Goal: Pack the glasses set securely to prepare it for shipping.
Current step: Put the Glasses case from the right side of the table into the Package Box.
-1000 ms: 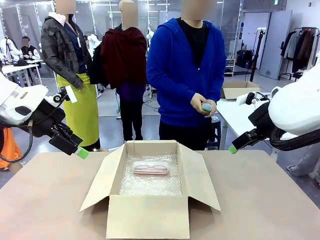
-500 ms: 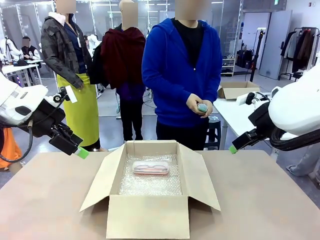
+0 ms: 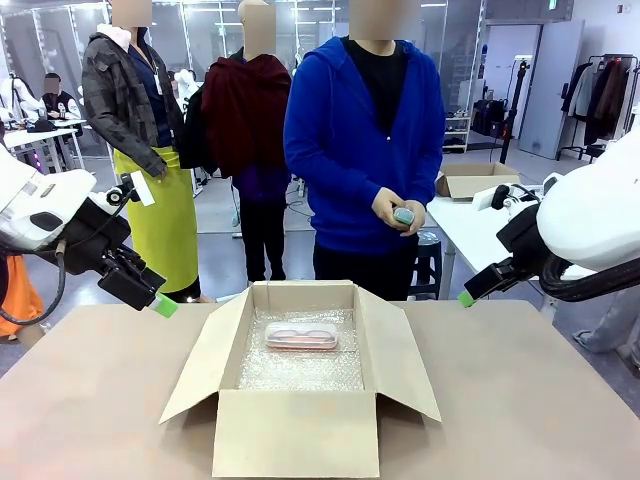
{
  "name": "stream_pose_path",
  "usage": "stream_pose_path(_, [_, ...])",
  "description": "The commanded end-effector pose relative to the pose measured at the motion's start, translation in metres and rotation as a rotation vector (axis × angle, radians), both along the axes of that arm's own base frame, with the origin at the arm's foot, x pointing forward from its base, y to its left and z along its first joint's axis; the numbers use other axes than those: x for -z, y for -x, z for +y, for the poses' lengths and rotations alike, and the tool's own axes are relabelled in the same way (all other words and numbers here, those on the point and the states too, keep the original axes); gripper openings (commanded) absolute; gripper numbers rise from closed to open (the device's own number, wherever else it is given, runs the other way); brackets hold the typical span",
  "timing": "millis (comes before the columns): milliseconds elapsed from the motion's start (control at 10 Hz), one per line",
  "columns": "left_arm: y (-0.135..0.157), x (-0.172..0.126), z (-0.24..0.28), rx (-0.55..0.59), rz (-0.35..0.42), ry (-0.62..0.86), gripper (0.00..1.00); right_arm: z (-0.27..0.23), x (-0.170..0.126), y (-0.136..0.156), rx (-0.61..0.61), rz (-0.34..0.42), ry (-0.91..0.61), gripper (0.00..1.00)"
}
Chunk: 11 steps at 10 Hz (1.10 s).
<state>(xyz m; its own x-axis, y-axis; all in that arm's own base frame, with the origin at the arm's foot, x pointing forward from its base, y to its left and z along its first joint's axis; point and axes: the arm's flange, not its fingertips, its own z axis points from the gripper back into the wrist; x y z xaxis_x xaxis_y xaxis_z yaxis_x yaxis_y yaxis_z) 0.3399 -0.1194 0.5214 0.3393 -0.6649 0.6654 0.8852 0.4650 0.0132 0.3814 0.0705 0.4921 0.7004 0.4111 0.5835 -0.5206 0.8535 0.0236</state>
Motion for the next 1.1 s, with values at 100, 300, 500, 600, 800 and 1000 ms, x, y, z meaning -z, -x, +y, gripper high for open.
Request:
stream_pose_path(100, [-0.0011,0.0006,0.0028,0.022,-0.006,0.018,1.00,-0.0001,0.0004,0.0006,-0.005,0.003,0.002,1.00])
stream_pose_path(300, [-0.0011,0.0006,0.0028,0.022,-0.006,0.018,1.00,-0.0001,0.0004,0.0006,-0.005,0.003,0.002,1.00])
stream_pose_path(500, [-0.0011,0.0006,0.0028,0.022,-0.006,0.018,1.00,-0.0001,0.0004,0.0006,-0.005,0.003,0.002,1.00])
stream_pose_path(600, [-0.0011,0.0006,0.0028,0.022,-0.006,0.018,1.00,-0.0001,0.0004,0.0006,-0.005,0.003,0.002,1.00])
stream_pose_path(800, [-0.0011,0.0006,0.0028,0.022,-0.006,0.018,1.00,-0.0001,0.0004,0.0006,-0.005,0.003,0.002,1.00])
stream_pose_path(1000, [-0.0011,0.0006,0.0028,0.022,-0.006,0.018,1.00,-0.0001,0.0004,0.0006,-0.005,0.003,0.002,1.00])
